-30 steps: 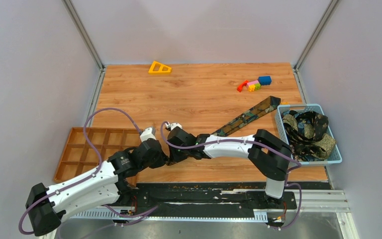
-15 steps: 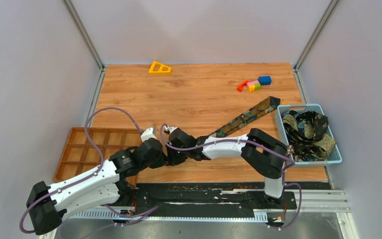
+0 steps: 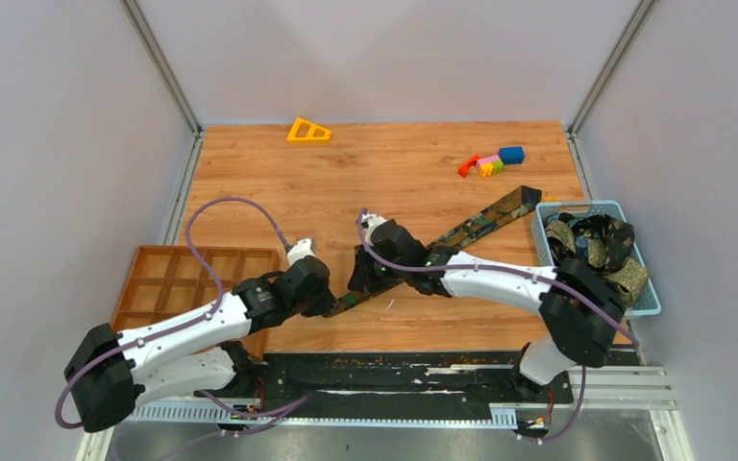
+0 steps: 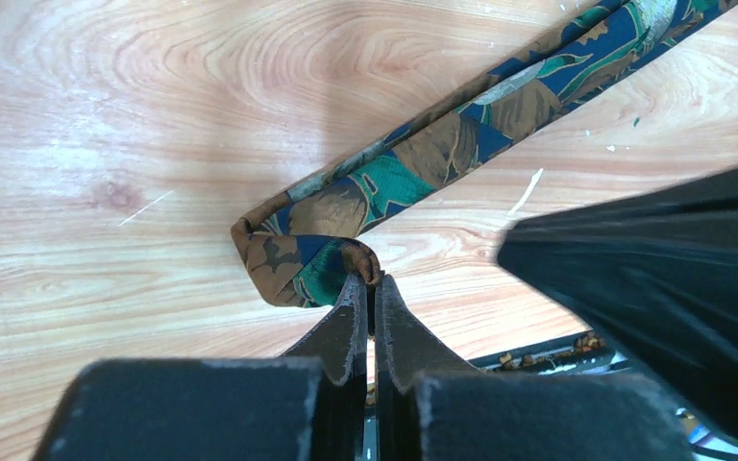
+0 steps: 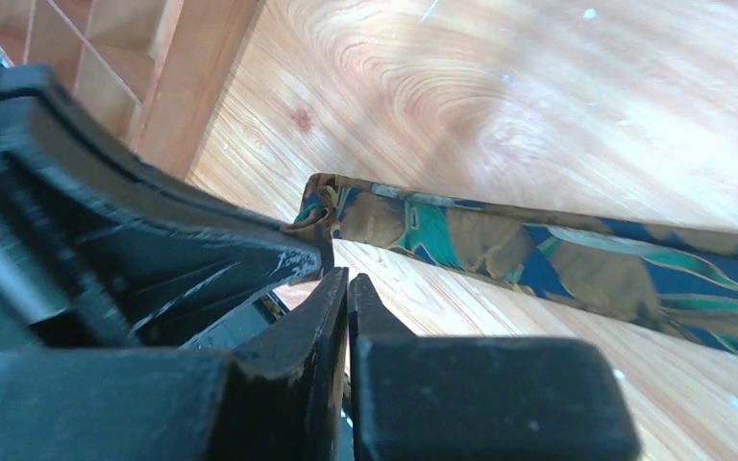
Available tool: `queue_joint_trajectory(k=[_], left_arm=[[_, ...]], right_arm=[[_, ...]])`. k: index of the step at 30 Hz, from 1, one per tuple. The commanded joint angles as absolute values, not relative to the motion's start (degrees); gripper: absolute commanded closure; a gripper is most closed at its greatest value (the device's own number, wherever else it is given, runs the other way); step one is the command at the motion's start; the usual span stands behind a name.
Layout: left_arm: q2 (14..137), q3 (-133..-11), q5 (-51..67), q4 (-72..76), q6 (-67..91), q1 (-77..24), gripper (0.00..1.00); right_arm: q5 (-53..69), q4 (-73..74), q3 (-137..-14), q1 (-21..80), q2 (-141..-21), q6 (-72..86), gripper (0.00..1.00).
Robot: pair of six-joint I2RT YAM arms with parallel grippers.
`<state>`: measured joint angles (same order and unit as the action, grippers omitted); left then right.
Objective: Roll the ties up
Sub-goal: Roll the tie at the center of the board.
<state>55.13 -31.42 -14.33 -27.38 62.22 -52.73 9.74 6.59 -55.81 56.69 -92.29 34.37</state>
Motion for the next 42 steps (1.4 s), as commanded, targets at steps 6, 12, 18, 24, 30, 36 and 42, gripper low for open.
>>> queue_joint_trajectory(k=[6, 12, 18, 24, 30, 36, 42], left_arm=[[63.5, -34.0, -13.1, -18.2, 60.8, -52.0, 1.0], [67.9, -34.0, -12.7, -13.9, 61.3, -51.7, 1.0], [69.6, -33.6, -13.7, -11.9, 62.0, -51.3, 0.98], [68.5, -32.1, -15.2, -11.4, 63.5, -51.1, 0.79], [65.4, -30.9, -16.3, -11.0, 64.1, -51.0, 0.43], [63.5, -30.4, -17.0, -11.8, 64.8, -50.9, 0.45], [61.7, -29.6, -16.8, -12.0, 65.2, -50.9, 0.57]], right_arm=[[8.1, 9.1, -49.4, 53.3, -81.7, 32.1, 0.94], [8.8, 8.2, -46.7, 53.3, -80.5, 33.2, 0.94], [9.6, 7.2, -45.5, 53.3, -80.3, 33.8, 0.93], [10.3, 6.4, -45.1, 53.3, -80.6, 34.0, 0.86], [11.0, 5.9, -46.0, 53.2, -82.0, 33.9, 0.8], [12.3, 5.3, -47.8, 53.3, -83.4, 34.1, 0.79], [12.9, 5.2, -49.6, 53.4, -85.1, 34.5, 0.78]])
